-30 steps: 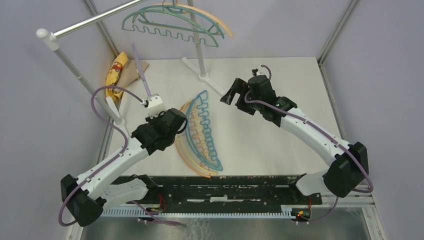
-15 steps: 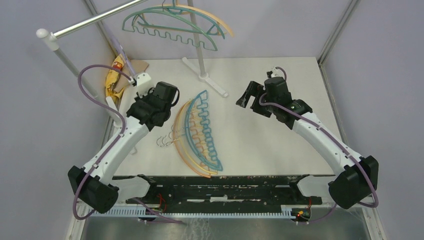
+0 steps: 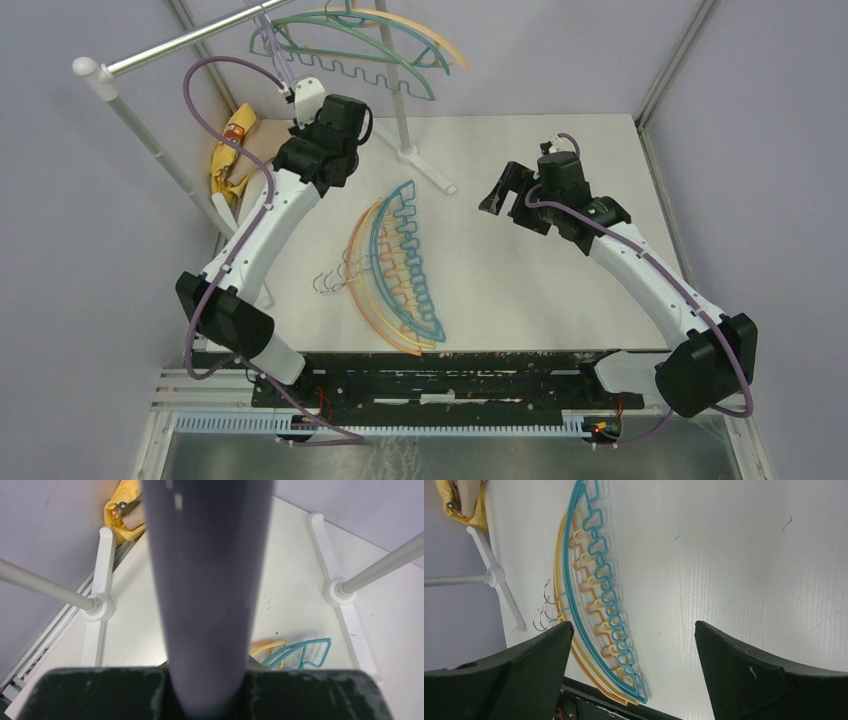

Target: Organize the hangers

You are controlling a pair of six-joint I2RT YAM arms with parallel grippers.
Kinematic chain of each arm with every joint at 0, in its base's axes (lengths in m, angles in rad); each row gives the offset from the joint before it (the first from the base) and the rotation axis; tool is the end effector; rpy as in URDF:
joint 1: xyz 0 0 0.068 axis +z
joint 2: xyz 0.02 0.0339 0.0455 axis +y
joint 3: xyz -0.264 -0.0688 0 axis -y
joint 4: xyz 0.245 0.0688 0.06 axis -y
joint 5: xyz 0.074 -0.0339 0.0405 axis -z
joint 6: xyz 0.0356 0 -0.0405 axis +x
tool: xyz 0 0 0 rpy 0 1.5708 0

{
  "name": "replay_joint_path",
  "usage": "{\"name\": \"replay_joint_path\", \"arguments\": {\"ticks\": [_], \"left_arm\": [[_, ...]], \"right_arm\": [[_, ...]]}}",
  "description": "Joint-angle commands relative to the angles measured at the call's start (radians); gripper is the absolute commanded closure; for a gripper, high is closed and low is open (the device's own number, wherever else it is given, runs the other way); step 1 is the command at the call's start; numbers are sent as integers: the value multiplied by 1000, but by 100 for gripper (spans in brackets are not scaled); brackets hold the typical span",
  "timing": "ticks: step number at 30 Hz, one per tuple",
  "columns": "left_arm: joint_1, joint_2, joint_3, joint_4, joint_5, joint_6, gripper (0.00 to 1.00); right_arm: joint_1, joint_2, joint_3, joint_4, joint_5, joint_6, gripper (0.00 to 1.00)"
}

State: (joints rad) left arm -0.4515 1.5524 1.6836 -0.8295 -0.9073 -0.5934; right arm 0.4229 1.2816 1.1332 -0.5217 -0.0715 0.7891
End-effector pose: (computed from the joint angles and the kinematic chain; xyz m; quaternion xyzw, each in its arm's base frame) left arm 0.3035 -0.1160 0.4073 -0.2425 0.7995 0.1547 0.5273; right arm 0.2559 0.1179 0.3216 0.1485 0.8875 0.2742 0.3392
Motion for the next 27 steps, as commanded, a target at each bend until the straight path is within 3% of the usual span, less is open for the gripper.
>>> {"name": "replay_joint_path", "arguments": {"ticks": [1,13,27], "left_arm": [[52,28,115,43,28,64,97],[82,235,387,-82,97,129,97],[81,291,381,-118,213,165,97]], "right_arm": [[-21,-28,56,3,-19,-25,0],[-41,-35,15,25,-38,-13,0],[-67,-34,-29,60,-57,0,0]]}}
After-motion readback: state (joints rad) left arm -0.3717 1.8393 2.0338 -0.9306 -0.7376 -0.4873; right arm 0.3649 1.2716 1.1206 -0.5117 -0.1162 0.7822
